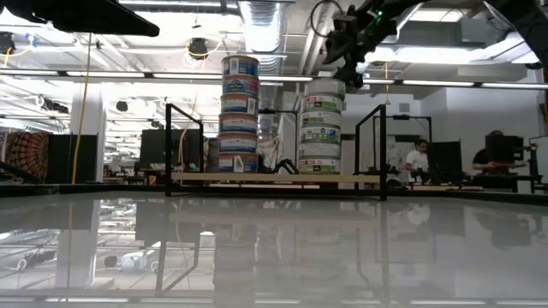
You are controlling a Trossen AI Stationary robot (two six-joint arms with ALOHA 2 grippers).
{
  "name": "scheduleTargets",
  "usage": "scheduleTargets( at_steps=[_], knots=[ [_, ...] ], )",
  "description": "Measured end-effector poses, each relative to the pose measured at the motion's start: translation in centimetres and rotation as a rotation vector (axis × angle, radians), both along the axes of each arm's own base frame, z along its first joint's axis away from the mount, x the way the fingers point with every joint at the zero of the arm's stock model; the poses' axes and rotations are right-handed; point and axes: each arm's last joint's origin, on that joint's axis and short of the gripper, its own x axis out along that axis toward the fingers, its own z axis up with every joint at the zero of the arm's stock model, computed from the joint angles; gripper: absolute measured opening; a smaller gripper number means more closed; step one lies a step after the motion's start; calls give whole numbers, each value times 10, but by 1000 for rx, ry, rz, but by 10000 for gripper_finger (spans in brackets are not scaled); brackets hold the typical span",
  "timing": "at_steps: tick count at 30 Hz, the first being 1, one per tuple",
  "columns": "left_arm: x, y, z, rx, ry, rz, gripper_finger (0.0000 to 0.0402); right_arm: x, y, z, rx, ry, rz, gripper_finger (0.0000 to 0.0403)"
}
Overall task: Stack canned seafood by type on shelf
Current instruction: Return to Home Position
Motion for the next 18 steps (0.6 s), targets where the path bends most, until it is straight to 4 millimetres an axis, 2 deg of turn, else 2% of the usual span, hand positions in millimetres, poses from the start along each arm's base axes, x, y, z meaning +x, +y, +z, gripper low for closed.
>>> scheduleTargets(
  at_steps=[3, 6, 9, 14, 18],
  knots=[
    [0, 0, 1, 10, -3, 4, 288, -3, 7, 4, -14, 40, -7, 272],
    [0, 0, 1, 14, -5, 4, 288, -12, 18, -3, 4, 195, 32, 272],
    [0, 0, 2, 33, -4, 6, 288, -12, 26, -7, -16, 268, 60, 272],
    [0, 0, 4, 62, -5, 25, 288, 5, 47, -16, -187, 465, 102, 270],
    [0, 0, 4, 60, -8, 25, 288, 19, 57, -20, -280, 512, 113, 270]
  ],
)
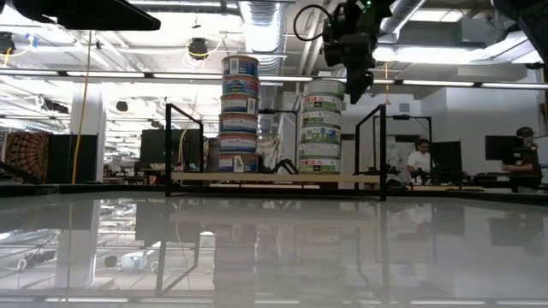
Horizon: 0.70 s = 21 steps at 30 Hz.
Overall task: Stack canned seafood by type on shelf
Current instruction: Return to Home Position
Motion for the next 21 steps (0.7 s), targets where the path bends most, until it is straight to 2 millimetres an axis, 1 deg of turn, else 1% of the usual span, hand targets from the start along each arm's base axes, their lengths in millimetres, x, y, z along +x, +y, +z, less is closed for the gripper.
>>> scheduleTargets(
  at_steps=[3, 8, 12, 15, 17, 21],
  knots=[
    [0, 0, 0, 0, 0, 0, 288, 6, 5, 0, -49, 26, 9, 270],
    [0, 0, 0, -1, -1, 0, 288, 11, 11, 0, -56, 24, 19, 270],
    [0, 0, 0, 0, -1, -1, 288, 12, 13, 0, -55, 25, 20, 270],
    [0, 0, 0, 0, -1, -1, 288, 9, 15, 1, -41, 47, 13, 270],
    [0, 0, 0, 3, -4, 16, 288, 4, 17, 7, -45, 39, 0, 270],
    [-2, 0, 1, 22, -13, 75, 288, -14, 29, 34, -110, -56, -29, 270]
  ],
)
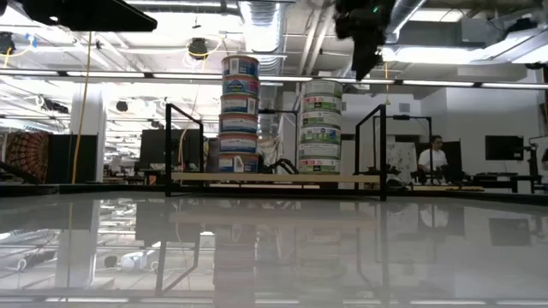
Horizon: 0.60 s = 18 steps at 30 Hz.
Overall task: Stack canned seafood by type on shelf
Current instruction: Return to Home Position
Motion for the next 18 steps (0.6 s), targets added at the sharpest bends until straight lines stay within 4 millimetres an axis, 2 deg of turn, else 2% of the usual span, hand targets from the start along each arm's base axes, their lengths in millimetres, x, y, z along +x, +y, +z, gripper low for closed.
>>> scheduleTargets(
  at_steps=[4, 7, 12, 18],
  knots=[
    [-4, -4, 3, -44, -19, -71, 288, -20, 22, 21, -90, -141, -16, 270],
    [-8, -1, 11, -126, -53, -195, 288, -32, 46, 26, -145, -258, -6, 270],
    [-15, 7, 23, -209, -102, -347, 288, -47, 83, 14, -190, -443, -12, 270],
    [-22, 16, 37, -121, -160, -297, 288, -63, 129, -5, -219, -672, -13, 270]
  ],
)
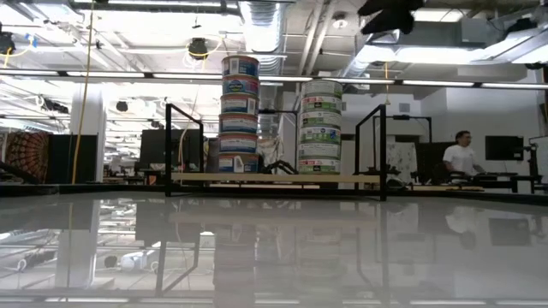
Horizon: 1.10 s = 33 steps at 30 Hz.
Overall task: Stack canned seafood by type on shelf
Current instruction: Return to Home Position
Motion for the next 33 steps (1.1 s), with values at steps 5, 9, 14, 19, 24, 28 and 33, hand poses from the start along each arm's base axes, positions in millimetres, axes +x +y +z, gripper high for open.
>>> scheduleTargets(
  at_steps=[5, 9, 14, 19, 24, 28, 33],
  knots=[
    [-2, 3, -1, -42, 5, 50, 288, -13, 36, -23, -79, -68, -56, 270],
    [-1, 7, -1, -38, 6, 48, 288, -17, 60, -41, -136, -125, -91, 270],
    [-13, 29, 7, -110, -29, -22, 288, -13, 84, -52, -205, -231, -94, 270],
    [-25, 46, 5, -157, -6, -94, 288, -3, 104, -57, -280, -264, -114, 270],
    [-29, 54, 2, -162, 16, -62, 288, 9, 125, -59, -402, -270, -184, 270],
    [-35, 57, 2, -164, 23, -101, 288, 21, 137, -65, -486, -245, -192, 270],
    [-44, 62, -2, -196, 53, -99, 288, 19, 134, -77, -485, -217, -200, 270]
  ],
)
